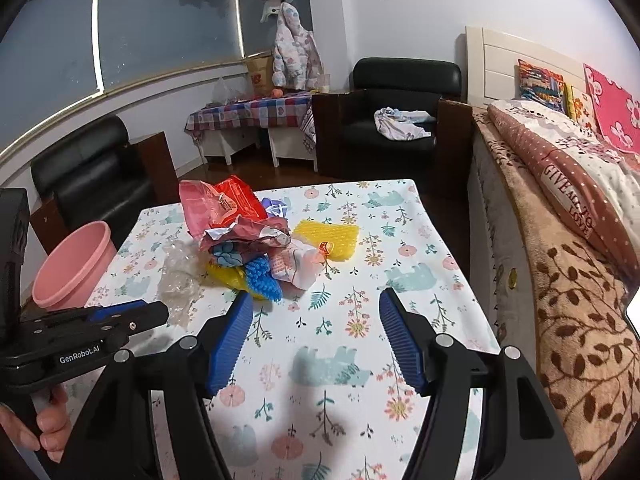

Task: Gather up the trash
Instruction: 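Move the left tool toward the clear bubble wrap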

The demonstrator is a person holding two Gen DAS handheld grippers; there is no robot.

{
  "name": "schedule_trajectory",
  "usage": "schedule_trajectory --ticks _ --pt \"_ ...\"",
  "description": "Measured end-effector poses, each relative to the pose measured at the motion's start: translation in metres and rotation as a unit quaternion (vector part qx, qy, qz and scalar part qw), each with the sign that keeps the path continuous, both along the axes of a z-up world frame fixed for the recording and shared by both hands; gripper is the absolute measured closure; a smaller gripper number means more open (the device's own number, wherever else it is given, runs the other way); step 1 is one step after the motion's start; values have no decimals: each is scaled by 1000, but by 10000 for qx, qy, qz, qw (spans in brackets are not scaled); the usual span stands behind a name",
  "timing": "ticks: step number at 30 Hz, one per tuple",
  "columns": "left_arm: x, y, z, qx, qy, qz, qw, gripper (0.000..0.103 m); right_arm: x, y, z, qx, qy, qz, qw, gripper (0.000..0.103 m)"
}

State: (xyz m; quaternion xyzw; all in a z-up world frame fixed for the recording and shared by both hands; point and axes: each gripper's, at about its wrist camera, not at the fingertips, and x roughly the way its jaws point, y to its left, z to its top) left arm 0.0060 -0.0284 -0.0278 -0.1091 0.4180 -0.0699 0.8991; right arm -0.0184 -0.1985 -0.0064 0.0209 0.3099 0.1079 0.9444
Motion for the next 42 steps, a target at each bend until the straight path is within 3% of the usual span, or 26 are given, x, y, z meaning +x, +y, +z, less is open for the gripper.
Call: schedule_trajectory --ticks 11,26,35,42 --pt "-18 0 10 -4 -118 -5 9999 73 -21 -4 16 130 -198 19 9997 36" --pt "-8 15 -7 -36 123 64 9999 73 6 1 -4 283 187 96 9994 35" --pt "-14 40 -10 -119 134 428 9989 73 23 3 -13 487 362 214 9979 35" --pt "-21 34 -1 -201 -38 277 9994 73 14 -3 -8 600 334 165 9975 35"
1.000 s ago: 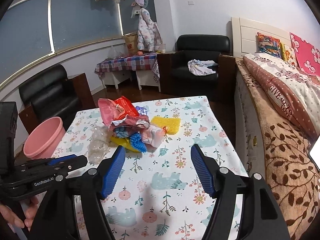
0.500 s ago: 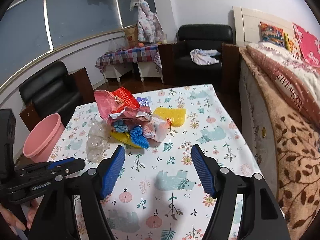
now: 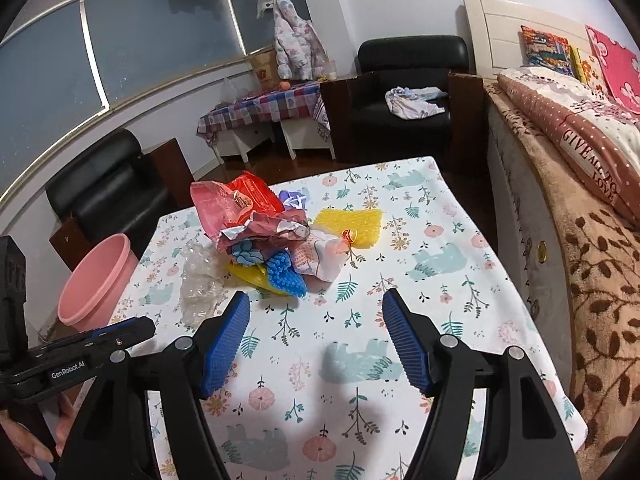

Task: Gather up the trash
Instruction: 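Move the left tool toward the clear bubble wrap, then close the left tool on the bubble wrap and lift it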

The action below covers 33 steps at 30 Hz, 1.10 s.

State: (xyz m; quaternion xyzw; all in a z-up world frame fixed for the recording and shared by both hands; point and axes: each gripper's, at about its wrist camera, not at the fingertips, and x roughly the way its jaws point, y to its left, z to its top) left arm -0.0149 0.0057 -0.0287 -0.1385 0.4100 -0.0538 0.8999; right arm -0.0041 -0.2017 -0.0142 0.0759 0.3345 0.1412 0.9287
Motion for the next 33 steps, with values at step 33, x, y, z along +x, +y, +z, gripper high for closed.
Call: schedule_trajectory --ticks 33 --pt "57 5 -10 158 255 -84 9995 73 34 20 -23 29 319 429 9986 35"
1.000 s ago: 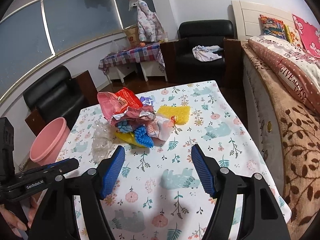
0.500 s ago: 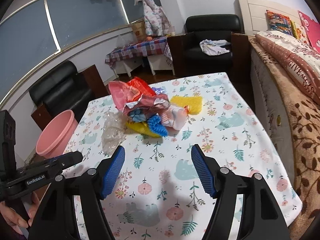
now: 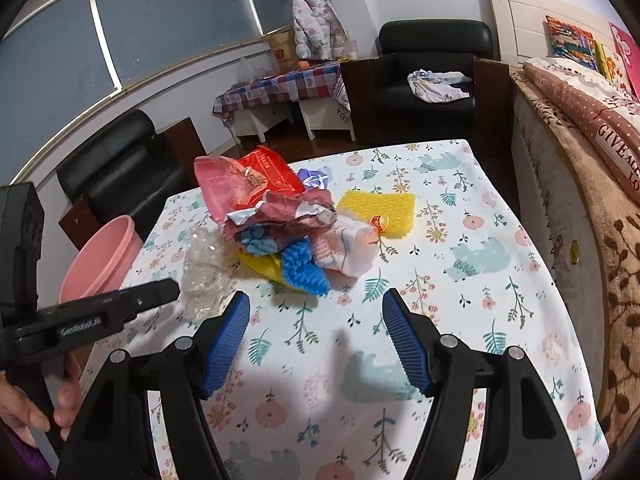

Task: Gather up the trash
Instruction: 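Close the left tool on the bubble wrap and lift it, then grasp the white-and-pink plastic bag with the right tool while left holds bubble wrap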

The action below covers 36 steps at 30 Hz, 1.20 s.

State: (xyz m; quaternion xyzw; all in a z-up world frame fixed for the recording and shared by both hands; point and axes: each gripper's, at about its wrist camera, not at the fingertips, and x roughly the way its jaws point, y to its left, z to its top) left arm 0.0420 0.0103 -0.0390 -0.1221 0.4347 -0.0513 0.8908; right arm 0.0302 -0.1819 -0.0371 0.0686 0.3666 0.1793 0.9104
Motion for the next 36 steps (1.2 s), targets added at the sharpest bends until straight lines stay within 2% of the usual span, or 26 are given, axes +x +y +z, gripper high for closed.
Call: schedule_trajectory --ticks 6,13,18,19,24,29,36 --pt "18 -7 -16 290 193 77 9994 72 9 -15 -4 94 36 -147 9998 35" --pt "19 -7 -24 582 232 251 9977 72 14 -29 -13 271 200 -291 9990 35" --pt "14 -2 -26 505 124 300 9982 73 4 -31 -10 285 110 -300 9991 35" --pt "13 -2 -25 502 91 283 9983 77 2 -32 -9 297 94 -293 9991 35" --pt "5 -5 -16 454 -118 217 9987 82 0 -34 -8 351 52 -261 9990 35" --pt "-9 -3 1 393 -324 228 9984 83 0 -35 -7 455 18 -210 9987 35" --pt "-27 3 10 295 -367 242 9986 83 -6 -36 -2 511 -79 -157 9985 38"
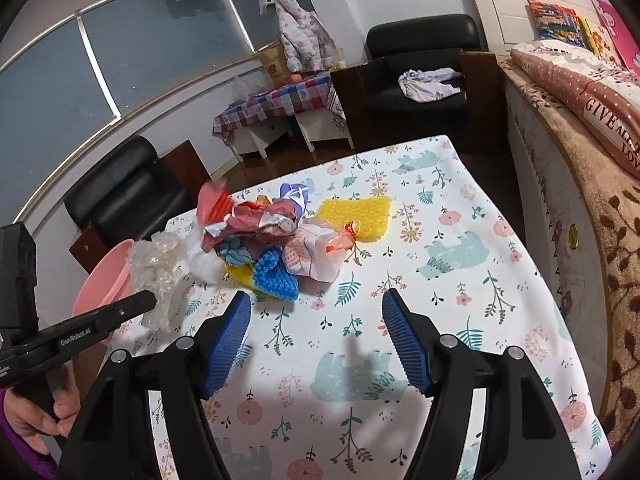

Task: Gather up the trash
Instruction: 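Grasp the white-and-pink plastic bag with the right tool while left holds bubble wrap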

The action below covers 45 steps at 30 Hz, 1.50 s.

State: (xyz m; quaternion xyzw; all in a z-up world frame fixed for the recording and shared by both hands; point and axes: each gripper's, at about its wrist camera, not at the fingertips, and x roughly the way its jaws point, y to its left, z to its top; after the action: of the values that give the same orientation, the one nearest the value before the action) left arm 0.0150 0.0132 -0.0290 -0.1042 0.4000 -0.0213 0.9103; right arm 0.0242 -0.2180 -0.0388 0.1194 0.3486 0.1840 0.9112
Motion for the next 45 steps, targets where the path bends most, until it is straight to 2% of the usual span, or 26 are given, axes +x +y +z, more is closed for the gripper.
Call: schedule_trajectory --ticks 8,14,17,23,30,31,33,36,38,45 --pt "-18 1 10 8 -183 -175 9997 83 9 -4 5 88 56 31 9999 52" --pt "-33 12 20 -68 -401 -133 9991 83 22 8 33 216 -157 232 9994 53" --pt "-38 20 25 -128 -467 -49 9988 83 34 8 38 243 -145 149 9995 53" --pt "-43 29 23 -179 -458 -10 9988 83 56 3 16 -19 195 31 9998 54" --pt "-46 35 19 -213 -400 59 9990 83 81 16 -12 175 678 282 9972 55" --pt "-47 35 19 -207 -397 68 9990 83 83 19 -15 185 720 320 9967 59" --pt "-48 35 17 -207 -384 86 9990 83 87 29 -20 150 810 395 9958 80" --pt "-47 36 16 -243 -369 84 9990 83 83 36 -19 194 768 511 9955 97" --pt "-45 35 16 -263 -386 52 9989 83 75 37 -14 151 645 514 9965 100" --pt "-36 26 20 -393 -505 -266 9976 83 36 14 19 23 151 163 9997 101"
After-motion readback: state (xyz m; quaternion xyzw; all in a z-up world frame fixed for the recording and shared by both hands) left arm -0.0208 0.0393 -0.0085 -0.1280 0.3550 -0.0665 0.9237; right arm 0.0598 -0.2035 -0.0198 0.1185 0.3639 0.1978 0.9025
